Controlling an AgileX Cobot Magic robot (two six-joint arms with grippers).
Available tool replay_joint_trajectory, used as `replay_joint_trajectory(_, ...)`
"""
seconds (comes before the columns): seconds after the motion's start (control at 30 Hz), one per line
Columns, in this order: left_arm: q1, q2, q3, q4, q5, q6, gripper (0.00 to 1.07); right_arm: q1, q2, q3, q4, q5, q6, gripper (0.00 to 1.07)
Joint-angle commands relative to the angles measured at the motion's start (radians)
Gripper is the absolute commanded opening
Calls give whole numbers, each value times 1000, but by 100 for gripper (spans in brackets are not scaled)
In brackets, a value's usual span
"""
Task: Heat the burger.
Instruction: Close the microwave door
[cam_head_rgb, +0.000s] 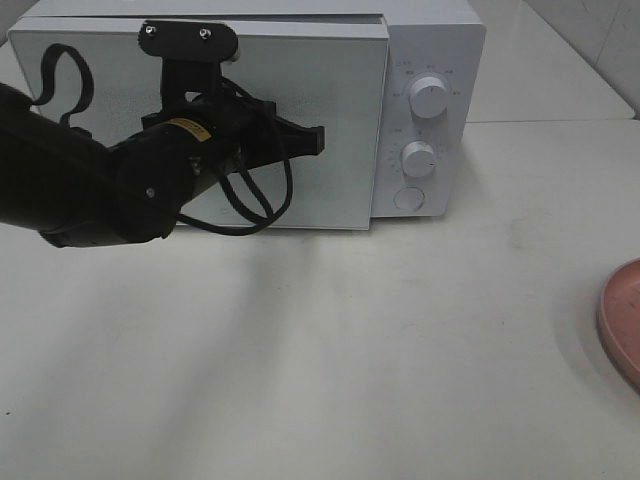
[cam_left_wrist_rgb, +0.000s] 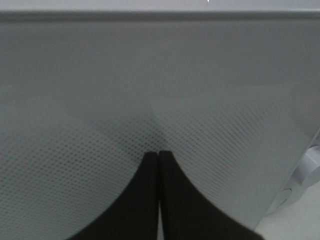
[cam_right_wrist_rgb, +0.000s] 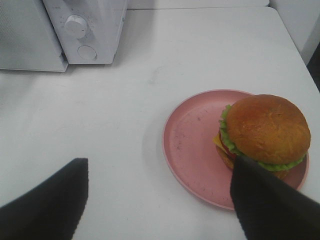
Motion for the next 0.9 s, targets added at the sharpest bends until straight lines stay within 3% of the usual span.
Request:
replay_joint_trajectory(0.03,-8,37,-69,-20,4,4,0,-8,-26,2,1,-7,-5,75)
replay_joint_trajectory(0.23,-8,73,-119,-55,5,27,0,-8,-26,2,1,-7,-5,75)
replay_joint_trajectory(0.33,-8,85,-137,-108,5,73,0,-8,-26,2,1,-7,-5,75)
replay_joint_trajectory(0.4,1,109,-185,-162,13,155,0,-8,-26,2,1,-7,-5,75)
replay_joint_trajectory(0.5,1,115,-203,-162,23,167,0,-8,-26,2,1,-7,-5,75)
replay_joint_trajectory(0.57,20,142,-281,-162,90,191,0,-8,-26,2,1,-7,-5,75)
replay_joint_trajectory(0.77,24,137,-295,-162,121,204,0,-8,-26,2,1,-7,-5,75)
replay_joint_trajectory(0.83,5,114,-283,-162,204,252,0,-8,-26,2,1,-7,-5,75)
replay_joint_trajectory(0.9,2,105,-277,-162,225,255,0,-8,-26,2,1,-7,-5,75)
